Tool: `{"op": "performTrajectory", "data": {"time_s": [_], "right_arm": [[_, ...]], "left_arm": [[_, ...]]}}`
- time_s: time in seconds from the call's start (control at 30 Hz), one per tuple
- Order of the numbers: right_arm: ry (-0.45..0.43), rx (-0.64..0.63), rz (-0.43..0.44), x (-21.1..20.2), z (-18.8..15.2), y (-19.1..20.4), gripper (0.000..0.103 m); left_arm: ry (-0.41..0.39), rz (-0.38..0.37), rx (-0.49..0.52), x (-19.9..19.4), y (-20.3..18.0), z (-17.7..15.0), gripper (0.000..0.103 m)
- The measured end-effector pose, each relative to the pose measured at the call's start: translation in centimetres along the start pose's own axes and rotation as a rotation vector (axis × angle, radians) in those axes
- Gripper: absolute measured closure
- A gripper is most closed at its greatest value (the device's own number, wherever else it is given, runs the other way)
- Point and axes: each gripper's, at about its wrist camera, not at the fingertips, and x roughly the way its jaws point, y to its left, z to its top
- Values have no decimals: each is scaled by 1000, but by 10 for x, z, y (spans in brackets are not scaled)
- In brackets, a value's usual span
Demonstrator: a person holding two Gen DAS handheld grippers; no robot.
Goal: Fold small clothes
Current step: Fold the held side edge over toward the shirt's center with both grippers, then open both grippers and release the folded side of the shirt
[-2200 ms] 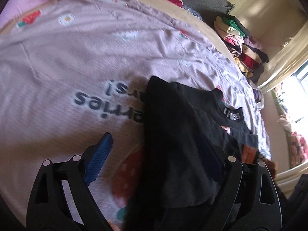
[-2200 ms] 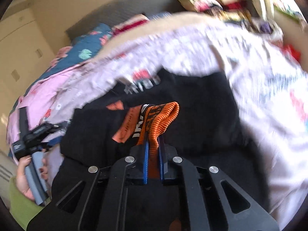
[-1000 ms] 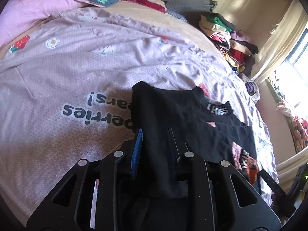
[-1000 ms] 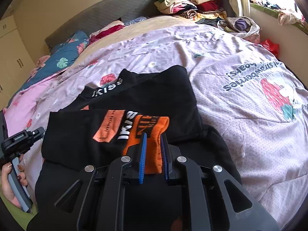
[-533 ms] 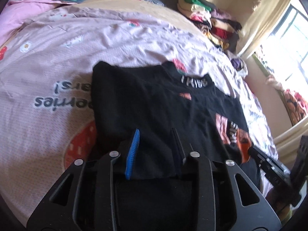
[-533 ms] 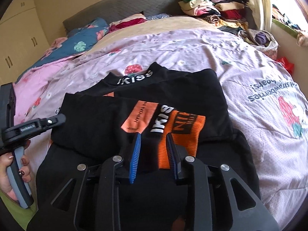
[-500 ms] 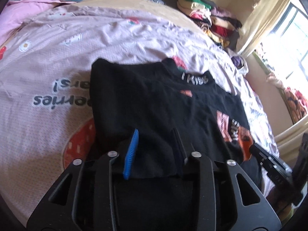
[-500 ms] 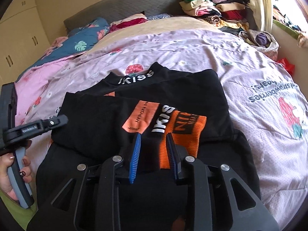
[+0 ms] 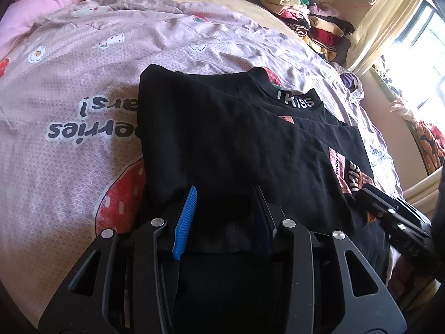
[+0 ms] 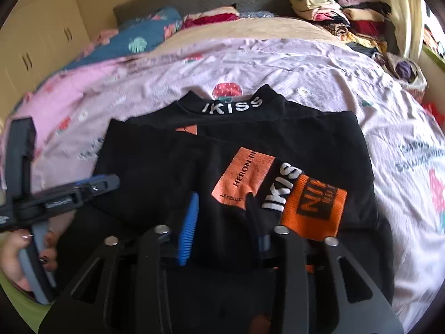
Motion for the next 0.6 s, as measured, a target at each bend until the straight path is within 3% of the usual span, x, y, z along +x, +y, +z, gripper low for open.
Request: {"op": "performTrajectory", "data": {"time_s": [0.1, 0.3, 0.4, 0.53, 0.6], "right_arm": [[79, 9, -56, 20, -7, -5, 61], [49, 31, -48, 17, -15, -7, 59], [11, 61, 1, 3, -15, -8, 45], [-27, 69, -6, -10, -18, -10, 38], [-40, 97, -3, -16, -19, -15, 28]], "left_arm": [[-1, 0, -1, 0, 0, 0, 71], [1, 8, 0, 0, -3, 1, 71], [-3, 14, -1, -1, -5, 0, 71], [-4, 19, 0, -3, -6, -2, 69], [-4, 17, 1, -3, -7, -2, 67]]}}
